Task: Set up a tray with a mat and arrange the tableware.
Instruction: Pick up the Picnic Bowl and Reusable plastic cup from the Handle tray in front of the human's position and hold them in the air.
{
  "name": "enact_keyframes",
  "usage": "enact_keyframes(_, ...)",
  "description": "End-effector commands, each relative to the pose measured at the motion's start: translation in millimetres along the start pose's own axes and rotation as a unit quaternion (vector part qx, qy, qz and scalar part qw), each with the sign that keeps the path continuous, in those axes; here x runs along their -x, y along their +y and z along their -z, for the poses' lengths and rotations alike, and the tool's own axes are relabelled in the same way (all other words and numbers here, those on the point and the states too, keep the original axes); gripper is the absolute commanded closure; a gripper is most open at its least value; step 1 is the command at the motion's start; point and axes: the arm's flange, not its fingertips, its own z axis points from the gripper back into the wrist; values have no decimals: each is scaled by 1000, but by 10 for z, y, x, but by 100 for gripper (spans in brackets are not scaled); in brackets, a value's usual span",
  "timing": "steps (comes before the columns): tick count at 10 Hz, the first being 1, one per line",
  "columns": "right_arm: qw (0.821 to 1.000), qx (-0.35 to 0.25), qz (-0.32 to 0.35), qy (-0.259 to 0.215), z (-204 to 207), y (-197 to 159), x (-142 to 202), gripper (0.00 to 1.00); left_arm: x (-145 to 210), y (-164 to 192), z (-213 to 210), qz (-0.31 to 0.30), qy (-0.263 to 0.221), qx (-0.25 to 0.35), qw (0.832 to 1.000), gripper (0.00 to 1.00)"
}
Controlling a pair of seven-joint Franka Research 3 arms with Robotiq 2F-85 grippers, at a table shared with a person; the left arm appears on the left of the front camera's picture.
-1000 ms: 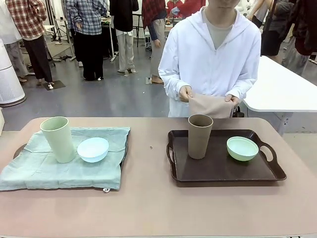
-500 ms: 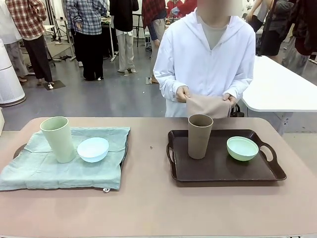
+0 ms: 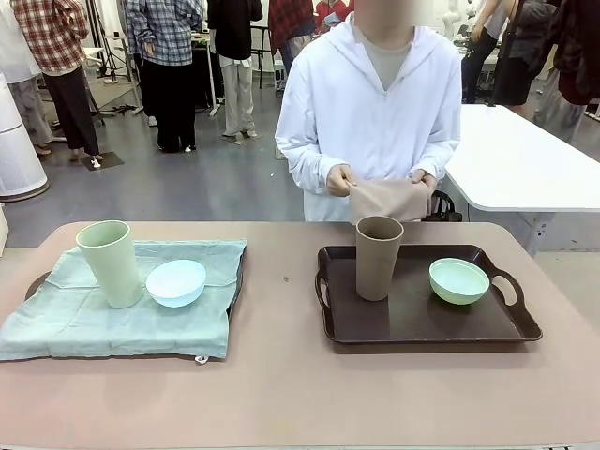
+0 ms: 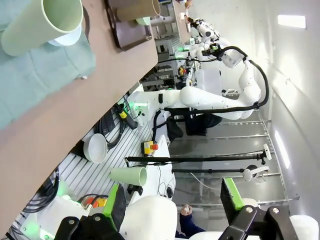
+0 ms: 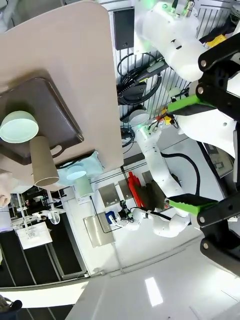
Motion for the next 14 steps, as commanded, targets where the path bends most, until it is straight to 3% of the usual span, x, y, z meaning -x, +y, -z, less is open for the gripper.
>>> enact_keyframes(1,1000,-7,-5,4,6,-12,6,18,27,-20,0,5,-6,5,1000,0)
enact_keyframes(7,1000,1,0,1,5,5,-4,18,0,-2,0,0,0,0,1000,0)
enact_keyframes(9,998,47,-43,28,226,316,10,18,-383,-300,364,40,41,-114,992,0)
enact_keyframes(12,981,183,-71,10,620,845,137,18,-945,-716,913,99,119,-210,966,0)
enact_keyframes(14,956,273,-102,-24,948,1226,238,18,-1217,-973,1543,168,208,-274,924,0)
